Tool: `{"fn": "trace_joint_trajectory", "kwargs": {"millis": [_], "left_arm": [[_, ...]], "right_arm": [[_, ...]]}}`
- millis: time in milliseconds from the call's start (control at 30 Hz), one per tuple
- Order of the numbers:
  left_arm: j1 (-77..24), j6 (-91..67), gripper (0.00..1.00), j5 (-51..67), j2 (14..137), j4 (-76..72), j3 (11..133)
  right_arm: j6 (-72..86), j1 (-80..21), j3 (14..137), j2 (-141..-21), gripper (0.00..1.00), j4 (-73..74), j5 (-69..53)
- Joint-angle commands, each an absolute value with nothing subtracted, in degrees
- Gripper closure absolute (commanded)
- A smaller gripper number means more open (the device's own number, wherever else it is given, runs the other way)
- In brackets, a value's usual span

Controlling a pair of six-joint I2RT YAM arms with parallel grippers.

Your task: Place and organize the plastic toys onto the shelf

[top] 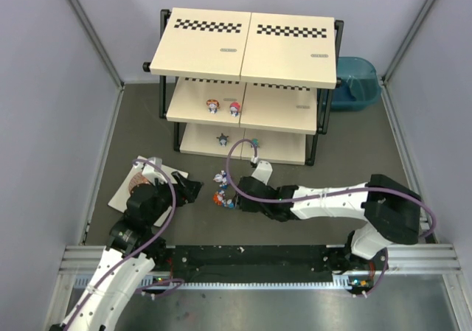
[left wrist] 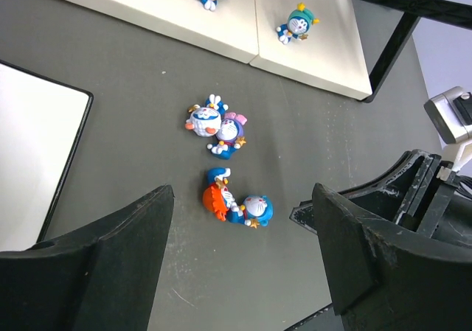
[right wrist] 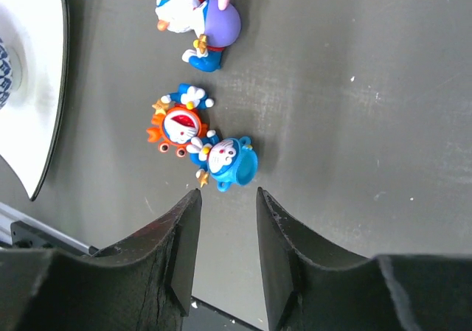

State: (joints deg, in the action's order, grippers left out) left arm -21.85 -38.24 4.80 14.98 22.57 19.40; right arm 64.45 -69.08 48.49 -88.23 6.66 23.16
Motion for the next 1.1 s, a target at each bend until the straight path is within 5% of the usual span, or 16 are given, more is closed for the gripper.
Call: {"fn": "trace_joint_trajectory", "kwargs": {"millis": [0, 1067], "left_arm": [[-21.97, -38.32, 0.19, 3.78, 14.24, 22.41, 21.45], [-21.97, -36.3, 0.17, 4.92, 15.64, 20.83, 20.83]], "right_arm": [[66.97, -68.2, 48.6, -90.0, 0.64, 3.69, 23.56], [68.38, -66.71, 47.46, -94.48, 0.71, -1.93, 20.66]]}}
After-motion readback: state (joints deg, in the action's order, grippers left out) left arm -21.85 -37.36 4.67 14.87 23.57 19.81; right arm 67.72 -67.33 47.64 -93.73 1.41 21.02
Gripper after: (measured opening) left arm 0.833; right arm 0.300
